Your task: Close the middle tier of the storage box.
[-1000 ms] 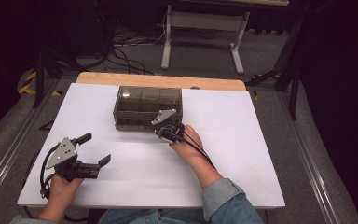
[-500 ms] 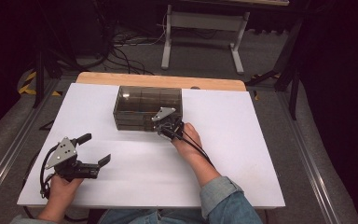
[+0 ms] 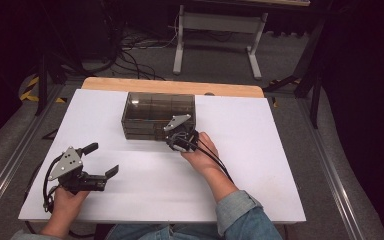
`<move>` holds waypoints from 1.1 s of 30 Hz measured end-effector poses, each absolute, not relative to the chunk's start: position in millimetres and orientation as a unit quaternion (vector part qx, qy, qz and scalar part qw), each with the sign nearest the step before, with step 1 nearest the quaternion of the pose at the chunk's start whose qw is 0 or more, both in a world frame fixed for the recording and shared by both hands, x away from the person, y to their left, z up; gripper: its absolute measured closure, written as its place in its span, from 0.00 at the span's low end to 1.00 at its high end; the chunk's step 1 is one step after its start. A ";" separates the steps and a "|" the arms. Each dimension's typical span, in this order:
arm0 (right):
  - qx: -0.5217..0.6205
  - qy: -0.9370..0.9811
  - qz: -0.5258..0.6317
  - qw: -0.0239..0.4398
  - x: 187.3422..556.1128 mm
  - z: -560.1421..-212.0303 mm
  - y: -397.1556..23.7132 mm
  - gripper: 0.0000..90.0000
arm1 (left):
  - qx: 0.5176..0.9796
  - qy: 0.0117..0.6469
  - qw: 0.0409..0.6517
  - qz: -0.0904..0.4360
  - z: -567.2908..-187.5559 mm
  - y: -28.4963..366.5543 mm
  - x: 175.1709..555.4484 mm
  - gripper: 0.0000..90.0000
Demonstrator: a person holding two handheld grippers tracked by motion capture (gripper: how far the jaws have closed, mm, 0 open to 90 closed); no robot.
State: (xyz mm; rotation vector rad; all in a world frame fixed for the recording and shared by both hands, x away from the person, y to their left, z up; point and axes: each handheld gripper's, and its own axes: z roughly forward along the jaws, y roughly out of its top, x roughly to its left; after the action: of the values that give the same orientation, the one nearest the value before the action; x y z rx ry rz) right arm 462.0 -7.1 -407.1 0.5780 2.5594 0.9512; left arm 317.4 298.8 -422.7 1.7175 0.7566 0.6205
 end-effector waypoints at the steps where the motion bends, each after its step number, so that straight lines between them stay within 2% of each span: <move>1: 0.204 0.901 0.343 0.170 460.5 -404.1 -8.3 0.76 | 0.725 0.320 0.550 0.262 -422.7 298.8 317.5 0.01; 2: 0.204 0.901 0.343 0.170 460.5 -404.1 -8.3 0.76 | 0.725 0.320 0.550 0.262 -422.7 298.8 317.5 0.01; 5: 0.201 0.891 0.372 0.162 453.8 -392.9 -15.6 0.65 | 0.726 0.319 0.550 0.262 -422.8 298.7 317.4 0.01; 10: 0.200 0.879 0.400 0.166 444.9 -384.4 -28.0 0.54 | 0.725 0.320 0.551 0.262 -422.6 298.6 317.4 0.01; 23: 0.205 0.858 0.436 0.177 427.5 -375.6 -55.4 0.36 | 0.725 0.323 0.550 0.260 -422.9 297.7 317.4 0.01; 24: 0.205 0.856 0.439 0.179 424.4 -374.2 -60.7 0.30 | 0.724 0.324 0.551 0.259 -423.0 297.3 317.0 0.00; 29: 0.216 0.844 0.455 0.183 419.0 -373.0 -73.4 0.22 | 0.726 0.321 0.549 0.262 -422.6 298.3 317.3 0.01; 31: 0.222 0.833 0.469 0.193 414.0 -372.2 -84.5 0.13 | 0.725 0.322 0.549 0.261 -422.7 298.2 317.3 0.00; 33: 0.224 0.831 0.470 0.194 411.8 -371.9 -89.8 0.10 | 0.725 0.322 0.549 0.262 -422.6 298.3 317.3 0.00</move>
State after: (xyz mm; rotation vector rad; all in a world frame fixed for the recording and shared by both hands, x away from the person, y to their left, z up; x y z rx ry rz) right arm 411.8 -89.8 -371.9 0.6287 2.3317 1.3195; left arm 317.3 298.3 -422.6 1.7177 0.7617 0.6193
